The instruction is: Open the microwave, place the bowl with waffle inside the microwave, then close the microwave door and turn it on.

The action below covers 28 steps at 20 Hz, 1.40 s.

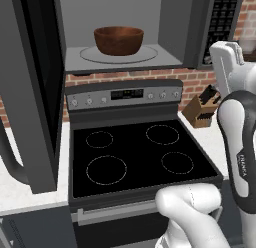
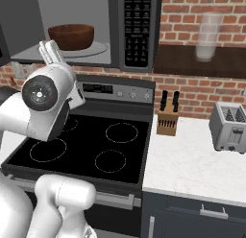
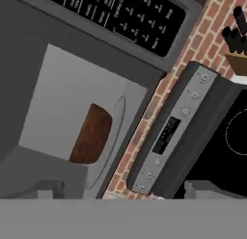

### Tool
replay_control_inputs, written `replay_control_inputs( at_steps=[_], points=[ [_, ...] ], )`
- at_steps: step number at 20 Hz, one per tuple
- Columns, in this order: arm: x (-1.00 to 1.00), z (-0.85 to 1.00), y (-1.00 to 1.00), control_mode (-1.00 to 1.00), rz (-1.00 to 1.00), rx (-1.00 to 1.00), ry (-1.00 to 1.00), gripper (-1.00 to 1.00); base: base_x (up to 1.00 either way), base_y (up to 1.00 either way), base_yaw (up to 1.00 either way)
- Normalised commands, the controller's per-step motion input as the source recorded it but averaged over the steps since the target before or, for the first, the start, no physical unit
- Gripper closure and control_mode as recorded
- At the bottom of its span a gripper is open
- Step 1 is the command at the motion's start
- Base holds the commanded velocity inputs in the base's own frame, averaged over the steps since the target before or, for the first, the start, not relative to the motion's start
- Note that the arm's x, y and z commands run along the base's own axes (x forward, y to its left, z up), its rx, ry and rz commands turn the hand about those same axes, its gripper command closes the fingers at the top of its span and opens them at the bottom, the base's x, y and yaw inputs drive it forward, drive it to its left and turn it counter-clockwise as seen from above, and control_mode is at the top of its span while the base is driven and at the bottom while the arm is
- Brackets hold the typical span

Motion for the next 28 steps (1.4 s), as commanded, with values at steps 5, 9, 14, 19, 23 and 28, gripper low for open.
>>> replay_control_inputs(
  at_steps=[5,9,14,19,23,28],
  points=[
    [-0.48,-0.32,0.00,-1.00,0.00,-0.45,0.33,-1.00,0.00,0.00,0.00],
    [-0.45,-0.61,-0.01,-1.00,0.00,-0.20,0.03,-1.00,0.00,0.00,0.00],
    [-0.27,-0.67,0.00,-1.00,0.00,-0.26,0.09,-1.00,0.00,0.00,0.00],
    [-0.04,-0.53,0.13,-1.00,0.00,-0.26,0.06,-1.00,0.00,0.00,0.00],
    [0.00,-0.21,0.47,-1.00,-0.02,-0.31,0.14,-1.00,0.00,0.00,0.00],
    [0.08,-0.08,0.45,-1.00,-0.02,-0.38,0.18,-1.00,0.00,0.00,0.00]
  ],
)
